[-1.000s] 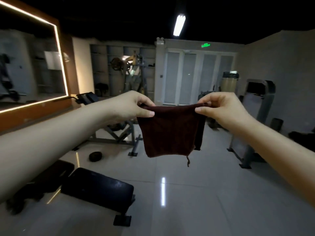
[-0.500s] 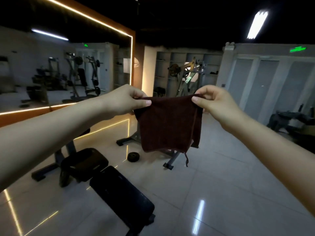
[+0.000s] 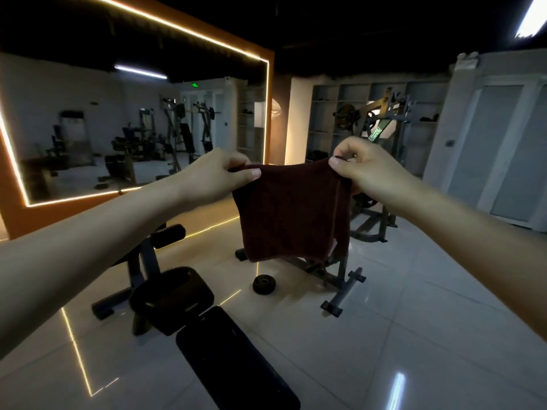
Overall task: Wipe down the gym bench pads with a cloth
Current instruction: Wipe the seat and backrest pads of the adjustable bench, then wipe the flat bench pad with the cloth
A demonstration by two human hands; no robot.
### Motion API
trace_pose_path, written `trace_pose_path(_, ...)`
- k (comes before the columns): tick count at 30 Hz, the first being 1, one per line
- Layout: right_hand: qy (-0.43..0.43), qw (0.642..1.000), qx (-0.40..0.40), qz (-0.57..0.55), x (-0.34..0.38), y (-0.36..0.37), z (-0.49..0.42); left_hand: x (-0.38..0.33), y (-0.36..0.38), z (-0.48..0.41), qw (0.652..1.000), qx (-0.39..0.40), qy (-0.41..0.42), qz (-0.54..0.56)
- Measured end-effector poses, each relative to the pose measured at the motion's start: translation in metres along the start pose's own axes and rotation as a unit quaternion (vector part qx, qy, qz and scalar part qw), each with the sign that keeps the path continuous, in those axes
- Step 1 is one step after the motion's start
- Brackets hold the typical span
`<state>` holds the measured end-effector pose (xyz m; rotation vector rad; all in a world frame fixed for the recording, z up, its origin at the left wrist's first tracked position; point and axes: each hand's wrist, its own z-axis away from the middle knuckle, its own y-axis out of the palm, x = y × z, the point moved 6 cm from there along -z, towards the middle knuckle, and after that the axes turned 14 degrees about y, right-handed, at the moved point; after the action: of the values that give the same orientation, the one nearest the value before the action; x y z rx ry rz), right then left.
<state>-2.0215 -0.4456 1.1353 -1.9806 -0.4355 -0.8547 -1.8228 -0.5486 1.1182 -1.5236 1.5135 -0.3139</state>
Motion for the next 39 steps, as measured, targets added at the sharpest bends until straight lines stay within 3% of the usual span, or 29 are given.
trace_pose_path(14, -0.022, 0.99, 0.128, -0.062, -0.099, 0.073, -0.179, 0.103, 0.049, -0.084, 0.994, -0.019, -0.101, -0.046)
trace_pose_path(21, -0.061, 0.968, 0.221, -0.106, -0.133, 0.101, -0.257, 0.133, 0.071, -0.114, 0.979, -0.072, -0.182, -0.061)
trace_pose_path(30, -0.007, 0.944, 0.303, -0.133, -0.207, 0.169, -0.299, 0.206, 0.125, -0.12, 0.951, -0.113, -0.28, -0.063)
trace_pose_path(39, 0.058, 0.927, 0.326, -0.177, -0.264, 0.258, -0.322, 0.305, 0.16, -0.097, 0.946, -0.129, -0.291, -0.053)
